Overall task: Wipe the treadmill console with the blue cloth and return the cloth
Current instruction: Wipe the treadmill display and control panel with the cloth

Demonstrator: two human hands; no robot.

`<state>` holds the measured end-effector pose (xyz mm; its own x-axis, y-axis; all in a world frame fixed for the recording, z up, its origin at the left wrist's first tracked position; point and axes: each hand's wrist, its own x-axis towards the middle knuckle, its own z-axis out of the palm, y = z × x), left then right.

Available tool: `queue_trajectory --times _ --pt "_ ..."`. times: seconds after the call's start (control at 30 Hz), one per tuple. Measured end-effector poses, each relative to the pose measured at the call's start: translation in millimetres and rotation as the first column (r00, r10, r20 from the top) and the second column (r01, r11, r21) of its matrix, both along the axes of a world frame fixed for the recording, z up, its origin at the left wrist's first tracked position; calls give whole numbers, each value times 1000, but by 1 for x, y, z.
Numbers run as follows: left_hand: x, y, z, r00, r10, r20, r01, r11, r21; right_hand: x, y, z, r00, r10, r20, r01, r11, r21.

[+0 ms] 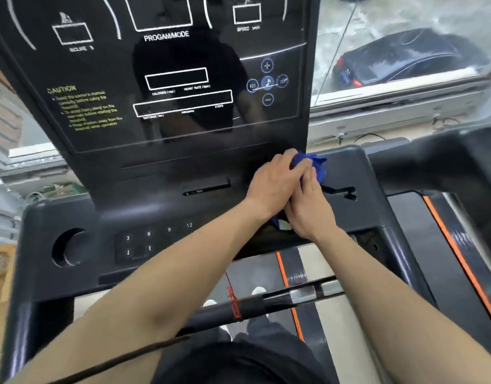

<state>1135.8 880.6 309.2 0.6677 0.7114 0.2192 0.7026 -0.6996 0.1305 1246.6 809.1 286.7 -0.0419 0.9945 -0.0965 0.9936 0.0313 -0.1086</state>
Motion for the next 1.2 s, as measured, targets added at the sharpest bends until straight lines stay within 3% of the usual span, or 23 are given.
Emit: queue_trajectory --times 0.1,0.17,0.43,0.77,0.9,1.07,1.2 --pt "-19 -7 -9 997 -65 45 64 997 32 -8 -1 -11 998 12 56 -9 998 -64" --pt "-38 -21 -16 996 -27 85 24 999 36 -23 -17 -16 999 27 17 -26 994 -104" --pt "-173 -66 -29 968 211 134 -209 977 -31 -136 -48 -14 969 196 -149 -196 980 13" --pt "-308 -88 -30 837 500 224 -518 855 30 -280 -28 -12 900 395 -186 -401 916 4" --pt "-347 -101 -23 760 616 210 -620 783 -53 -324 -24 -13 863 470 -185 -476 879 17" --pt "-337 -97 -24 772 591 232 -599 799 -43 -309 -22 -12 841 515 -168 -522 853 2" --pt "-289 -85 -30 848 485 212 -492 871 -25 -247 -25 -14 875 466 -128 -470 883 2"
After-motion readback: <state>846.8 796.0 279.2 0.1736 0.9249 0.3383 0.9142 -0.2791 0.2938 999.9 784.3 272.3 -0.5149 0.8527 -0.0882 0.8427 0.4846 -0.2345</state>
